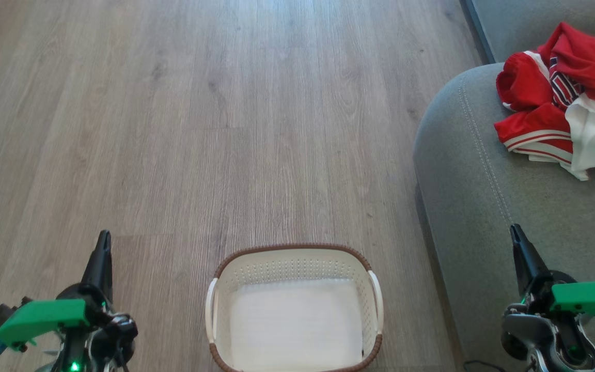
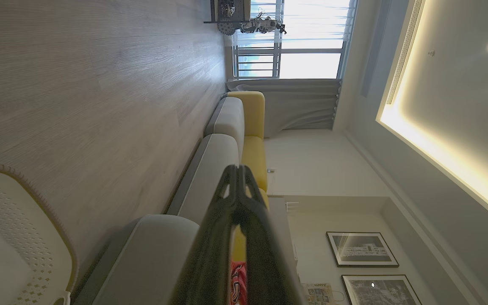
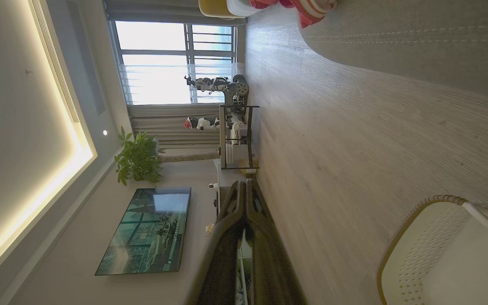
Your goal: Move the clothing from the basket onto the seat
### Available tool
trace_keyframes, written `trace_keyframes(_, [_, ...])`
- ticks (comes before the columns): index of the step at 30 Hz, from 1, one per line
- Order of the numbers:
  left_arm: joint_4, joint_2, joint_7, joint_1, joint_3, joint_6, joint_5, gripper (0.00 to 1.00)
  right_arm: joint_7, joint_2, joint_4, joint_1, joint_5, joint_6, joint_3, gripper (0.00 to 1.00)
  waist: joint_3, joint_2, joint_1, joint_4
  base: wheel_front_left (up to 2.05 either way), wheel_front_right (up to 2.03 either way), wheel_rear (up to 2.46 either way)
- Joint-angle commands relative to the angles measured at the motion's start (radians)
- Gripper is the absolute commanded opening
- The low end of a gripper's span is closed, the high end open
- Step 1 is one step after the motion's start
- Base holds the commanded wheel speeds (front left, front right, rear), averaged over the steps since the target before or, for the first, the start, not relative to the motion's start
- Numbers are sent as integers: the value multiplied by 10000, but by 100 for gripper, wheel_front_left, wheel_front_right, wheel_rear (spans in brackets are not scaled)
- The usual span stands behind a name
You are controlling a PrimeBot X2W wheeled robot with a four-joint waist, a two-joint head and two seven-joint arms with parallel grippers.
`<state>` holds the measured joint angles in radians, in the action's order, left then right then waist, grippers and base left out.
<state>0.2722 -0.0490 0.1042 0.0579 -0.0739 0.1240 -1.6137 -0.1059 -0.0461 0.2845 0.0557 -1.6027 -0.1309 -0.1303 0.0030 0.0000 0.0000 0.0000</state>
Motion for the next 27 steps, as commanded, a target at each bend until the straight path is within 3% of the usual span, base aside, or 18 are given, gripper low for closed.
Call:
trace_keyframes(1, [-270, -57, 46, 498, -344, 67, 6, 0, -72, -41, -396, 524, -59, 2, 166, 0, 0, 0, 0, 1, 0, 0, 0])
trace_keyframes(27, [-270, -43, 64, 500, -366, 67, 24, 0, -72, -41, -396, 524, -60, 2, 166, 0, 0, 0, 0, 1, 0, 0, 0])
